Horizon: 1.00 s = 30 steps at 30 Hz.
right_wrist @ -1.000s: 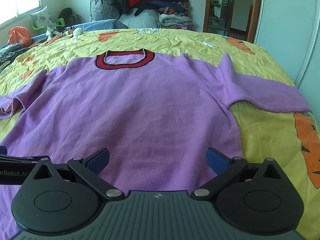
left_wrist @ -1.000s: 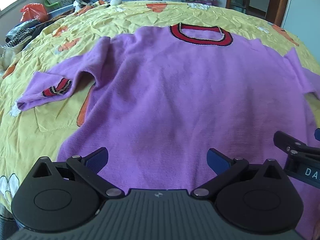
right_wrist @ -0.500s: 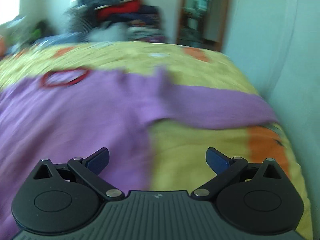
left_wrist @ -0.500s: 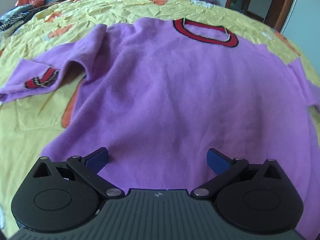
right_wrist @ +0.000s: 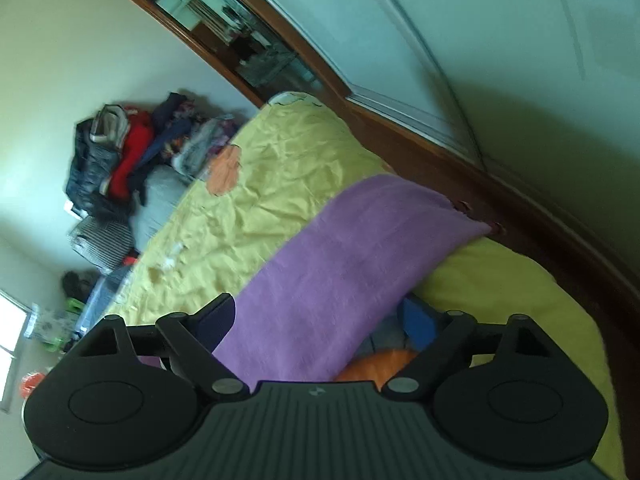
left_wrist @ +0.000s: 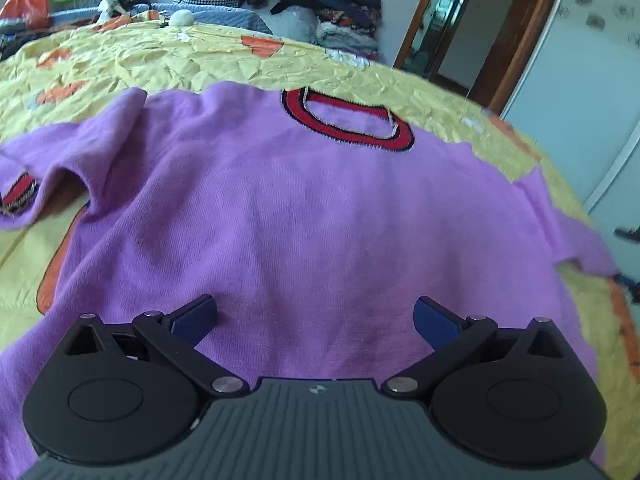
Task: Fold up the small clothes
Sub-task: 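Grasp the purple sweater sleeve with the right tool, then fold the held sleeve across the sweater body and open the right tool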
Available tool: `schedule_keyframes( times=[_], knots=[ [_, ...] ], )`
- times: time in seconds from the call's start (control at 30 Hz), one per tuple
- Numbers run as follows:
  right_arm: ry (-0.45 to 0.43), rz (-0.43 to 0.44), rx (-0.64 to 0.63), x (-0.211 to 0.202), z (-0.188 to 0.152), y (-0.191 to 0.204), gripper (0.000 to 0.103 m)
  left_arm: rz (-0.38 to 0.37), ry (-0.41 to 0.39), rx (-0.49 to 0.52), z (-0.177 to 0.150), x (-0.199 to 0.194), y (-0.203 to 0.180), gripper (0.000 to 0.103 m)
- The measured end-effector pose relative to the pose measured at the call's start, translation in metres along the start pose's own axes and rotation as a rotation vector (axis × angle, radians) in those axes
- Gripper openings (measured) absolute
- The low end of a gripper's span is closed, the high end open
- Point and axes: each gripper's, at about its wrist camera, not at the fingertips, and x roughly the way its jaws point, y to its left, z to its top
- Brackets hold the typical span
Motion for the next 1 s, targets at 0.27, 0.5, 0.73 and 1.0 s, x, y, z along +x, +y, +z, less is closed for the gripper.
schedule_keyframes(
  times=[0.27,0.5,0.73,1.0],
  knots=[
    [-0.041,-0.082,-0.063,0.011,-0.003,0.024,0.004,0.098,0.06,0.13,0.001,0.011,-0.005,0.103],
    [-0.153,0.097,-0.315,-0.015,-0.052,0.156,0.004,0.06,0.071,0.092,0.001,-0.002,0.034,0.103],
    [-0.061,0.233,-0.576,0.001,-0.168,0.284,0.004,0.064,0.044,0.068,0.003,-0.029,0.074,0.103],
    [0.121,0.29,-0.731,0.059,-0.297,0.368,0.004,0.109,-0.039,0.169,-0.008,-0.072,0.087,0.103]
  ],
)
